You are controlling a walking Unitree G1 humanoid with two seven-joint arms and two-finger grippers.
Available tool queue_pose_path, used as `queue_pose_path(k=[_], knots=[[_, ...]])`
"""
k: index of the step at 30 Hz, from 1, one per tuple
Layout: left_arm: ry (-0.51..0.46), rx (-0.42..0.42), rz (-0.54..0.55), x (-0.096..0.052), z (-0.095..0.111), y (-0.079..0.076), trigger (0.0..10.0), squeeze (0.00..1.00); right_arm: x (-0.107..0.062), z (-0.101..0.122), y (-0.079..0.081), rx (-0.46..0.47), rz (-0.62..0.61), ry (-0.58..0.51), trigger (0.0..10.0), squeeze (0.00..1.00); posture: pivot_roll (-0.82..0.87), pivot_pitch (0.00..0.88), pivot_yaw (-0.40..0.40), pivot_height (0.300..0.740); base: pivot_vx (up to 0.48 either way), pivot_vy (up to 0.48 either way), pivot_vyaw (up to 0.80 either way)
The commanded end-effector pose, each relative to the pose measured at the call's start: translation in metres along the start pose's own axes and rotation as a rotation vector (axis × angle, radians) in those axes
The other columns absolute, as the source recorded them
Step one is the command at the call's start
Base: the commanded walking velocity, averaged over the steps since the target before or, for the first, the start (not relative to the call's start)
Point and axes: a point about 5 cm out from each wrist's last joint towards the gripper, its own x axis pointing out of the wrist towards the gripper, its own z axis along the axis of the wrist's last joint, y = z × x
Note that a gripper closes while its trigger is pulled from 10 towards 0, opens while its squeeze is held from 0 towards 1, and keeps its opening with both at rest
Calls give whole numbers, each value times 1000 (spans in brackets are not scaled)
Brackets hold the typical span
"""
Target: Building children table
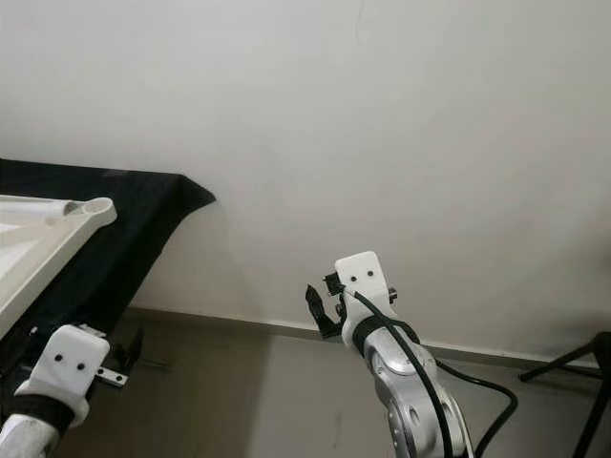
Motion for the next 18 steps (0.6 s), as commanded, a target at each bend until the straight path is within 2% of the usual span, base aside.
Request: queue_pose_path(k=[1,9,12,16,18], knots=[[-7,2,-42,2,-1,-5,10000,0,2,-4,2,7,7,27,10000,0,-47,0,2,740,0,0,0],[-21,-15,-43,4,1,-12,10000,0,9,1,5,-30,37,1,10000,0,-39,0,-6,740,0,0,0],[-20,-18,-40,4,0,-13,10000,0,11,2,8,-52,51,-4,10000,0,-39,0,-6,740,0,0,500],[-11,-42,24,6,2,-14,10000,0,33,18,26,-124,151,-71,10000,0,0,0,-37,740,0,0,800],[-11,-49,36,6,2,-14,10000,0,35,21,29,-129,166,-82,10000,0,0,0,-37,740,0,0,800]])
